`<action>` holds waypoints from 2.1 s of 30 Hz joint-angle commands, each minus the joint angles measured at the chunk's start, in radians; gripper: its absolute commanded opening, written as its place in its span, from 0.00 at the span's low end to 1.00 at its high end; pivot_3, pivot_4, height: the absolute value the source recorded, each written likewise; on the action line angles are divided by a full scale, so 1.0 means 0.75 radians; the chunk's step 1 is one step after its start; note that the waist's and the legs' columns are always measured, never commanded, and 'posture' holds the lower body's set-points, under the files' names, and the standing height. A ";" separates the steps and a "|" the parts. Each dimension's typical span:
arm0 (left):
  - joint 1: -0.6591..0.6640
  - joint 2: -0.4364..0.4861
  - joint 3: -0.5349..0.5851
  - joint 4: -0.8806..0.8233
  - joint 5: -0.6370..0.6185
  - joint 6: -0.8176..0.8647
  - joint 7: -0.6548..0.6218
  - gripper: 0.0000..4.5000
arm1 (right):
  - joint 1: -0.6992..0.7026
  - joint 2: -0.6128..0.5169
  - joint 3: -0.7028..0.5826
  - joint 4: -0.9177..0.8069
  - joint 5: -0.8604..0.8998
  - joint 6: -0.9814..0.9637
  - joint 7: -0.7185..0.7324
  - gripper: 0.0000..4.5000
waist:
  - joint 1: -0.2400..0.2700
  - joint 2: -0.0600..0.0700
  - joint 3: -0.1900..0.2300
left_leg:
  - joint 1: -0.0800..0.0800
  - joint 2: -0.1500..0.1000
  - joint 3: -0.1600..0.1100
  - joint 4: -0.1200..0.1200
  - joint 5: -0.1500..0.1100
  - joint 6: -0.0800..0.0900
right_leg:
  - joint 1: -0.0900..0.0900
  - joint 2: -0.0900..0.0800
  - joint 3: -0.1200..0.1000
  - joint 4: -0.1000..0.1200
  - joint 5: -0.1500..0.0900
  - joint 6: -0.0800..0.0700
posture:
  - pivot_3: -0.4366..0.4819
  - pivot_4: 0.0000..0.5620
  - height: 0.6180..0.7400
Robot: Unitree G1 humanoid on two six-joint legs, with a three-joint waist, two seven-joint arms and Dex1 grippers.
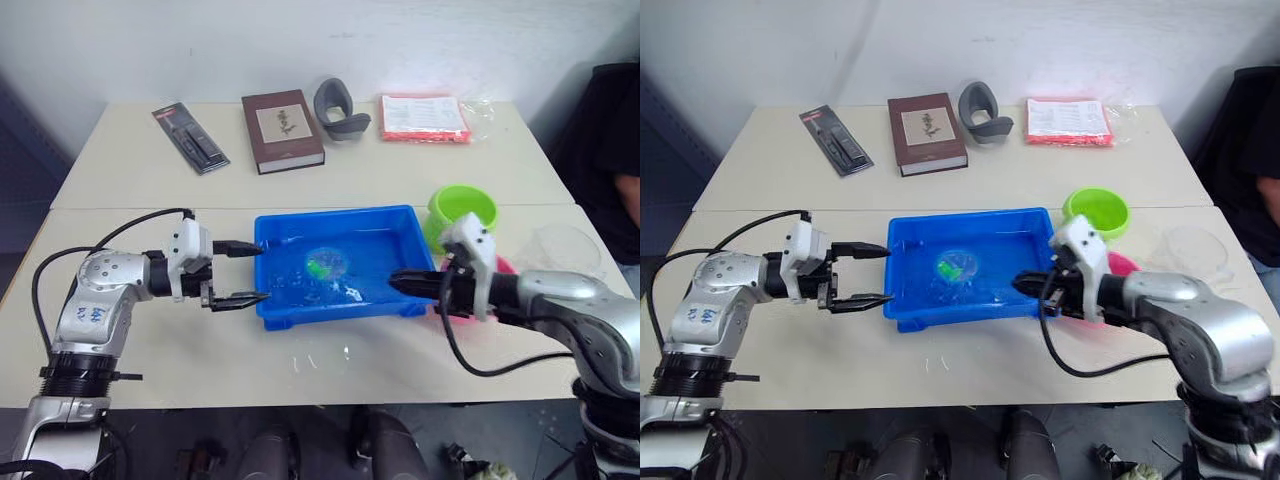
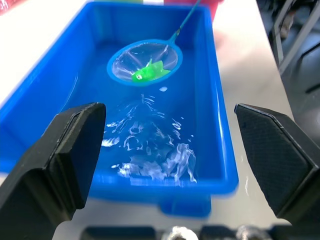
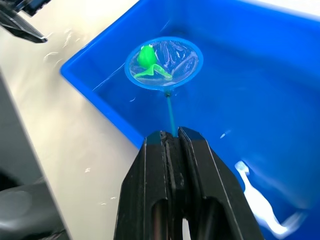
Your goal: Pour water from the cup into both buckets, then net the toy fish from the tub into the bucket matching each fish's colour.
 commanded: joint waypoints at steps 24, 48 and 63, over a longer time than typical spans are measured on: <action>-0.200 -0.251 -0.088 0.137 -0.009 -0.045 0.045 0.99 | 0.471 -0.324 -0.337 0.510 -0.839 -1.448 -0.195 0.00 | 0.015 -0.001 -0.001 | 0.002 0.000 0.004 0.006 0.000 0.001 | 0.001 0.002 0.006 0.003 0.001 0.002 | 0.48 0.27 1.00; -0.146 -0.307 -0.120 0.038 -0.017 -0.005 0.089 0.99 | 0.416 -0.563 -0.087 0.999 -1.724 -2.304 -0.929 0.00 | 0.015 0.000 0.000 | 0.001 0.002 0.003 0.007 0.000 0.000 | 0.002 0.002 0.011 0.002 0.001 0.002 | 0.48 0.27 1.00; -0.140 -0.279 -0.112 0.034 -0.025 -0.009 0.082 0.99 | 0.376 -0.548 -0.138 1.018 -1.538 -2.251 -0.911 0.00 | 0.014 0.000 0.000 | 0.001 0.003 0.002 0.008 0.000 0.000 | 0.002 0.002 0.012 0.002 0.001 0.002 | 0.48 0.27 1.00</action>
